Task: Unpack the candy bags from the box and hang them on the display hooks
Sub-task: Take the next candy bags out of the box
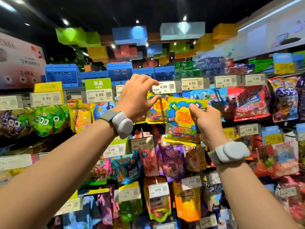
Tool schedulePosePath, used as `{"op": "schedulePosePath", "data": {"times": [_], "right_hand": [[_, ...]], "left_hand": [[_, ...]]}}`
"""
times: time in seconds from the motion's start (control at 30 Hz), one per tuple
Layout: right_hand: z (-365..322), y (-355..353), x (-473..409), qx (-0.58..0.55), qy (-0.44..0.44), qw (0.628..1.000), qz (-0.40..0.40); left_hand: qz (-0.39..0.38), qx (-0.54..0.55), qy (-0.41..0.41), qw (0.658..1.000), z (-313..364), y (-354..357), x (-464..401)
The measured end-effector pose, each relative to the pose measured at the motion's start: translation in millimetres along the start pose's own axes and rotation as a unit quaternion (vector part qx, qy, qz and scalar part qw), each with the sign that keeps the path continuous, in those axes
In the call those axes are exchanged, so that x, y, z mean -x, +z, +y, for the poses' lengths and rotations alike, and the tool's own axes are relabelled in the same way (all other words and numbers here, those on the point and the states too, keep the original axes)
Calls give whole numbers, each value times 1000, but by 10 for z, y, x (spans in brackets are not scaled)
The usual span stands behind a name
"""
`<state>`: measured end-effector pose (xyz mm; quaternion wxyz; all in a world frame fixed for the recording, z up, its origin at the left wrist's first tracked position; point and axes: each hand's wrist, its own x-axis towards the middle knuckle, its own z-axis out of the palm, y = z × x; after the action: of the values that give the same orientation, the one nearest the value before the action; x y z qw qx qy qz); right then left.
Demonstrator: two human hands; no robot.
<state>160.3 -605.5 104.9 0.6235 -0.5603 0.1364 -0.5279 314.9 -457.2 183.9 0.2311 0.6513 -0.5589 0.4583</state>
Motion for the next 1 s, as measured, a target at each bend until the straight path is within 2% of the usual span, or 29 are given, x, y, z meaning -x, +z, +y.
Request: {"op": "schedulePosePath", "data": {"times": [0.13, 0.27, 0.67, 0.8, 1.0], "right_hand": [[39, 31, -63, 22, -3, 1000, -20], [61, 70, -134, 26, -9, 999, -27], [146, 183, -308, 16, -6, 999, -48], [173, 223, -357, 23, -23, 999, -38], [219, 322, -445, 36, -44, 997, -54]], "left_hand": [[-26, -64, 15, 997, -61, 5, -90], [-80, -66, -4, 995, -92, 34, -114], [-80, -118, 20, 990, -155, 12, -173], [-92, -92, 33, 991, -222, -15, -214], [-125, -5, 4, 992, -282, -38, -321]]}}
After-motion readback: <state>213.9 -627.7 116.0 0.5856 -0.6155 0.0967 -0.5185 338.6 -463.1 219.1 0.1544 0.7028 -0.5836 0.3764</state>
